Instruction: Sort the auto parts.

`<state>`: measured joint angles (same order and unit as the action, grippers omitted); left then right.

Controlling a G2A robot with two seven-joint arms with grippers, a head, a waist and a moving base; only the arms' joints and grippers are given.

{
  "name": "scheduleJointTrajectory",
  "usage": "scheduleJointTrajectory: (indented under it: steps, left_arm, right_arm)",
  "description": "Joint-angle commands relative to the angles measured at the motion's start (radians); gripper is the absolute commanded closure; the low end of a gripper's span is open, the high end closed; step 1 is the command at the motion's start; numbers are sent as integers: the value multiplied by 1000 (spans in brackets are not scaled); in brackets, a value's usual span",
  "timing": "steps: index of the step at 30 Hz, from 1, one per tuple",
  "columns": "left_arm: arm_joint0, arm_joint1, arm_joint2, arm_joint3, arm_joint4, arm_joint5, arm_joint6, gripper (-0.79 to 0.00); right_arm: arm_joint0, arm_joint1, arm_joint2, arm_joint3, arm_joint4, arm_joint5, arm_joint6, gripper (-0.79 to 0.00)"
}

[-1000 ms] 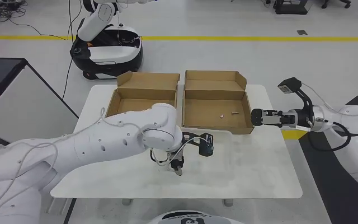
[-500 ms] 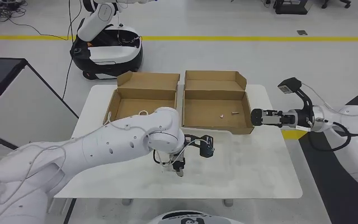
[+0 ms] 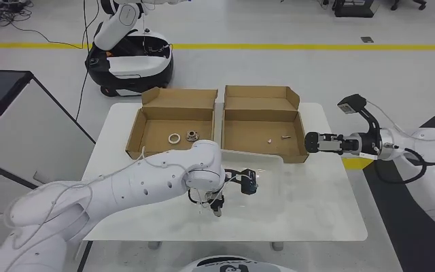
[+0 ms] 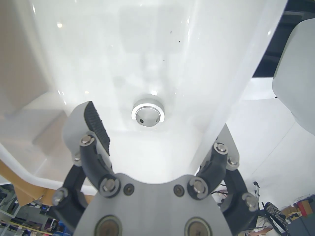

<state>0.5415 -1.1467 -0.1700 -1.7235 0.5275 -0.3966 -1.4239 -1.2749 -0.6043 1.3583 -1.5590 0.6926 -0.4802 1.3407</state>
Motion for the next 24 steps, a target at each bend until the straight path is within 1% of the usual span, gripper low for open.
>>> scheduleJointTrajectory:
  steps: [1,5,9,13,18,20,24]
  left_arm:
    - [-5,-4,0,1,-3,-1,1,-782]
    - [-15,-6,0,-7,-12,-2,2,-785]
    - [-32,1,0,-26,-42,-15,15,-785]
    - [-62,16,0,-64,-77,-37,37,-785]
    - [-125,47,0,-128,-114,-52,52,-785]
    - [-152,61,0,-148,-127,-55,55,-770]
    - [-190,82,0,-156,-111,-18,18,-690]
  right_arm:
    - [0,0,0,0,0,0,0,-785]
    - [0,0,0,0,0,0,0,-785]
    - [0,0,0,0,0,0,0,-785]
    - [0,0,0,0,0,0,0,-785]
    - [0,0,0,0,0,0,0,-785]
    - [0,0,0,0,0,0,0,-785]
    - [0,0,0,0,0,0,0,-785]
